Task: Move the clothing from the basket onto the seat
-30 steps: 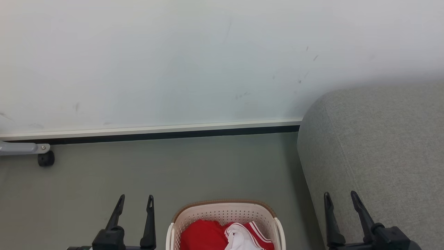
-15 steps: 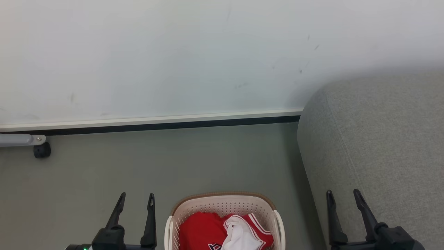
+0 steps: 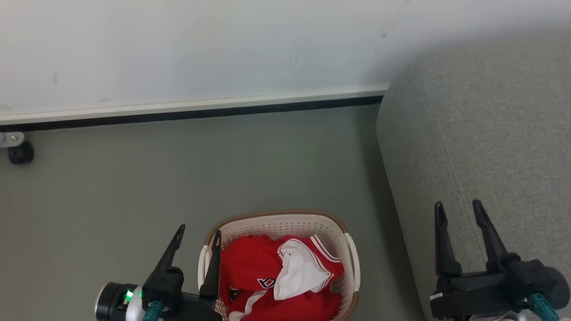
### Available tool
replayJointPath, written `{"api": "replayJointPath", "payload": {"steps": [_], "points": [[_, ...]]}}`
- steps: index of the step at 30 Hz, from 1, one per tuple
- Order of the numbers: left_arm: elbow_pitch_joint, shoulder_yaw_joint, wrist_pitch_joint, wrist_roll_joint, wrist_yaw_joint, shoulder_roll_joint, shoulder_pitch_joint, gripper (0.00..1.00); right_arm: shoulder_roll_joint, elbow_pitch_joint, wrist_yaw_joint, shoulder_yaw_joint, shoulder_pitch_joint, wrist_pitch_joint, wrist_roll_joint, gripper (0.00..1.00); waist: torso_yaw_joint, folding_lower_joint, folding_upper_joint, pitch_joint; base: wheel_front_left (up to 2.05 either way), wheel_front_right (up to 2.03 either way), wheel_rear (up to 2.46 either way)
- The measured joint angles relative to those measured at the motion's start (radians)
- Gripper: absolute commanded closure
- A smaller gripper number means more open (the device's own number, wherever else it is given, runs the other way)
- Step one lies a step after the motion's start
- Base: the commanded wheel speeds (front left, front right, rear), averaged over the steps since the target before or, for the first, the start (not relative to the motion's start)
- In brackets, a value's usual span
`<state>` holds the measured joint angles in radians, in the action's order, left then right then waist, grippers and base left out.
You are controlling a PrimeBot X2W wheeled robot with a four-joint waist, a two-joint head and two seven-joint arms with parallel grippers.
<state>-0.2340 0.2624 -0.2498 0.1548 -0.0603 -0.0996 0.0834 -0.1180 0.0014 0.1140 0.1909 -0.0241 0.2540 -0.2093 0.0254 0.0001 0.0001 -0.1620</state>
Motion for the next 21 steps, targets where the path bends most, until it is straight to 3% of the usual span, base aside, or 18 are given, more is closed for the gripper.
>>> {"api": "replayJointPath", "payload": {"steps": [21], "points": [[-0.263, 0.104, 0.054, -0.052, 0.047, 0.03, 0.256, 0.0, -0.008, -0.117, -0.019, -0.022, -0.197, 0.003, 0.023, 0.0, 0.144, 0.0001, 0.0001, -0.295, 0.0, 0.0, 0.0]]}}
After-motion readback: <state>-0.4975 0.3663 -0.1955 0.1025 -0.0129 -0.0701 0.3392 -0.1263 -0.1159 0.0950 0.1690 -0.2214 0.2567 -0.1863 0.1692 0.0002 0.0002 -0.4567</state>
